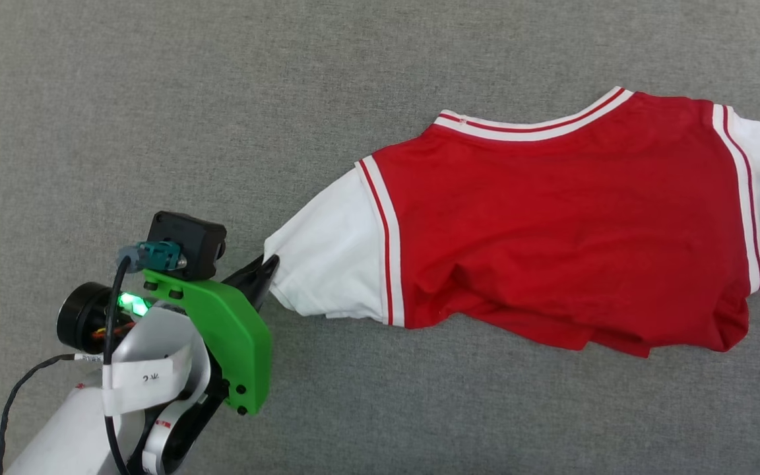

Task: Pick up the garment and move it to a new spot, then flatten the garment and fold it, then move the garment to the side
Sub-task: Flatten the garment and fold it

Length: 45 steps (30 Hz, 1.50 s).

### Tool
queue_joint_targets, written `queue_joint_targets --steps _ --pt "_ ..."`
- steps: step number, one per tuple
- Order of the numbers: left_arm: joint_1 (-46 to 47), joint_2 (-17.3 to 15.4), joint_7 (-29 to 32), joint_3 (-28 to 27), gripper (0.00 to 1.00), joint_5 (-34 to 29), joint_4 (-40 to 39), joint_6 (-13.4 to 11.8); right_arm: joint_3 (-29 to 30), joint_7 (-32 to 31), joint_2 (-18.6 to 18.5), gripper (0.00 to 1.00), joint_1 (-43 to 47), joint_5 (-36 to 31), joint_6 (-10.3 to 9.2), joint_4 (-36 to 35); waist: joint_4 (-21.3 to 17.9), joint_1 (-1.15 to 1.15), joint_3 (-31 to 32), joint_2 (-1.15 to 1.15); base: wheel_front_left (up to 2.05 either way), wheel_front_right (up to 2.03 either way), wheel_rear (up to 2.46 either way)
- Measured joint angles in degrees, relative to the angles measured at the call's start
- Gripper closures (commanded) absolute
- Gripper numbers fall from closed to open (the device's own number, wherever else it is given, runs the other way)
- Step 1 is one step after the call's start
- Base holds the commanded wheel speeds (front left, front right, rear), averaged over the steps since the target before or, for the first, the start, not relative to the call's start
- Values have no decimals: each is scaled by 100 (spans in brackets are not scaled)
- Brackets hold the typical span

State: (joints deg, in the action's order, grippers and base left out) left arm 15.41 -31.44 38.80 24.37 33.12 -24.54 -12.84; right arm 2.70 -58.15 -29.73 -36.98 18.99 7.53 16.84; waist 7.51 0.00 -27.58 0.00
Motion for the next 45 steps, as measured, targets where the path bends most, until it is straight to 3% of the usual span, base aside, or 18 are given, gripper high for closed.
queue_joint_targets --steps 4,5,6,7,13,23,45 --pt "20 20 -44 24 100 -12 46 4 -207 3 -144 0 24 115 -8 108 68 0 -57 0 0 0 0" --pt "25 23 -45 23 100 -12 64 4 -258 -9 -179 65 26 167 -9 113 69 0 -53 0 0 0 0" --pt "30 26 -51 22 100 -12 85 5 -323 -25 -215 94 31 226 -10 114 67 0 -45 0 0 0 0" --pt "33 26 -52 16 100 -12 102 4 -368 -52 -240 100 39 277 -10 110 63 0 -38 0 0 0 0" --pt "55 26 -124 -20 100 -22 254 4 -475 43 -249 100 158 501 -8 83 20 0 70 0 0 0 0" --pt "64 40 -519 -168 100 -22 644 34 -352 1021 -192 100 473 501 -3 18 -85 0 599 0 0 0 0" --pt "457 -89 -1954 -979 100 -326 527 38 261 2063 -503 100 749 766 1 -1556 -463 0 2159 0 0 0 0"
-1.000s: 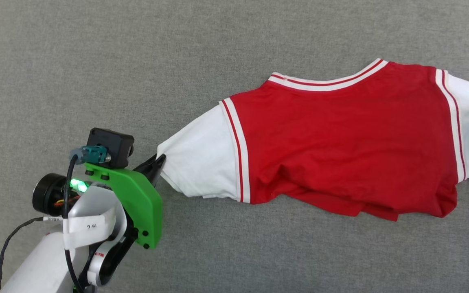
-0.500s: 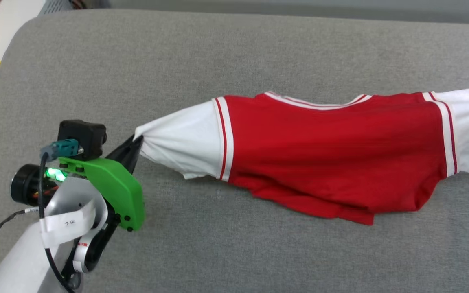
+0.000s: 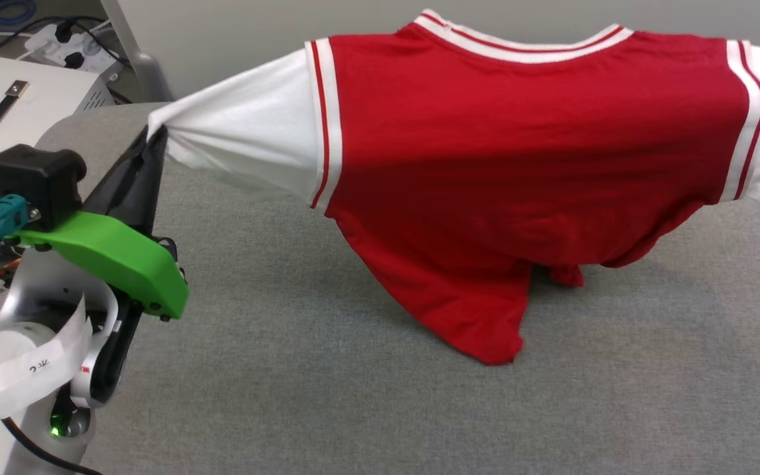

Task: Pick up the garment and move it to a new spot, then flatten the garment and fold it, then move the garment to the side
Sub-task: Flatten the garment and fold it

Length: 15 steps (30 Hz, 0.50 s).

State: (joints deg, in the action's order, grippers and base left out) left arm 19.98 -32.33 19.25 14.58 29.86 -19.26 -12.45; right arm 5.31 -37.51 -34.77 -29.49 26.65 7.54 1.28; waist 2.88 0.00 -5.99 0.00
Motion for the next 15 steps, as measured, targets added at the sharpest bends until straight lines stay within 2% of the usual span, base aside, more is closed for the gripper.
queue_joint_targets --steps 10,15 --pt "465 -269 -232 -381 100 -98 -245 -21 379 231 40 100 -327 89 0 -644 -180 0 126 0 0 0 0" --pt "1033 -408 -199 -474 100 -120 -230 113 472 441 92 100 -846 57 0 -623 -202 0 -70 0 0 0 0"
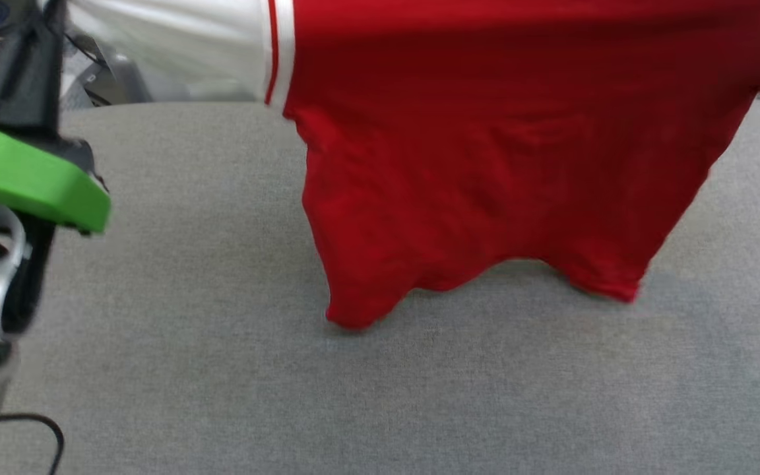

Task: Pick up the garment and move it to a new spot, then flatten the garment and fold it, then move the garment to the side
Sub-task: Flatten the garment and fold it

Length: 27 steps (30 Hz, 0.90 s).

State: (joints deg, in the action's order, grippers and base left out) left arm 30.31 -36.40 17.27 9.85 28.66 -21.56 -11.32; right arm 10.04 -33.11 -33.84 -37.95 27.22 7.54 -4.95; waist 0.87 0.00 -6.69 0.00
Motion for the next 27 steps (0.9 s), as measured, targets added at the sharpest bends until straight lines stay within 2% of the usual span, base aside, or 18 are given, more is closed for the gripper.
queue_joint_targets --steps 5,14,21,27 --pt "764 -163 92 -99 100 60 245 237 -48 224 5 100 -805 -92 5 300 -26 0 -322 0 0 0 0" --pt "2897 -423 189 56 100 148 1352 995 -465 840 -22 100 -2838 -516 8 1466 -80 0 -1239 0 0 0 0" --pt "4734 -261 -90 495 100 -232 2622 1484 -648 1539 167 100 -4432 -965 8 2707 -116 1 -2035 0 0 0 0" --pt "5976 52 -669 765 100 -567 3831 1663 -602 2126 460 100 -5534 -1303 8 3676 -140 2 -2652 0 0 0 0"
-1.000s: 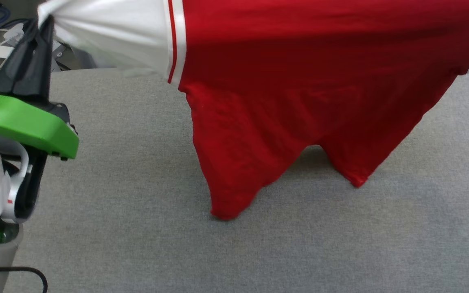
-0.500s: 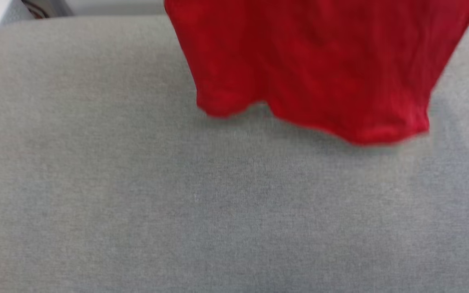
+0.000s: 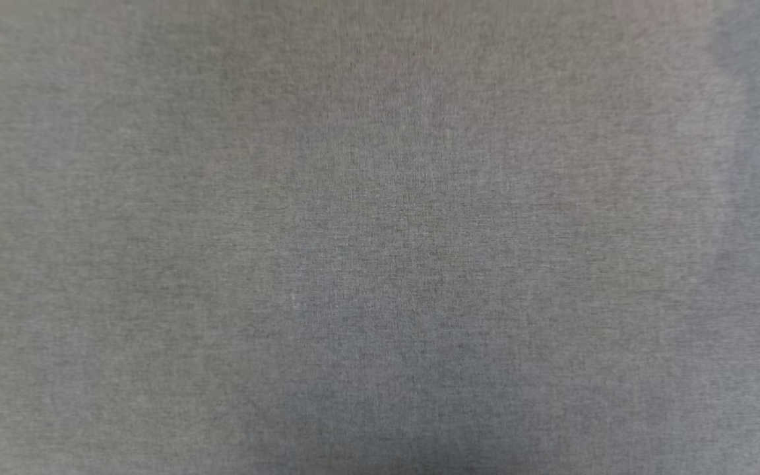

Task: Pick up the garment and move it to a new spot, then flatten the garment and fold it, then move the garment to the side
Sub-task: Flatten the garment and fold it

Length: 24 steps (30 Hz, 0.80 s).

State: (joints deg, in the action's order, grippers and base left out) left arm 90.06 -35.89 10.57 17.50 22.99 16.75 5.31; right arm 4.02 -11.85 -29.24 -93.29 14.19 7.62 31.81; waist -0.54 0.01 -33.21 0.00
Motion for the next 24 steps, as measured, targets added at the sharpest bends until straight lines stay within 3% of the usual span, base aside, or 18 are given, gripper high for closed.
queue_joint_targets --steps 6,13,24 --pt "666 244 -620 170 100 -186 1031 56 -48 510 212 100 -462 -200 0 742 -16 0 -494 0 0 0 0" --pt "680 523 -1215 409 100 -232 1994 108 -220 1141 460 100 -426 -190 -1 1374 14 1 -771 0 0 0 0" --pt "-910 978 -1970 759 100 88 2794 158 -762 1611 598 100 1173 506 -2 1748 91 0 -249 0 0 0 0"
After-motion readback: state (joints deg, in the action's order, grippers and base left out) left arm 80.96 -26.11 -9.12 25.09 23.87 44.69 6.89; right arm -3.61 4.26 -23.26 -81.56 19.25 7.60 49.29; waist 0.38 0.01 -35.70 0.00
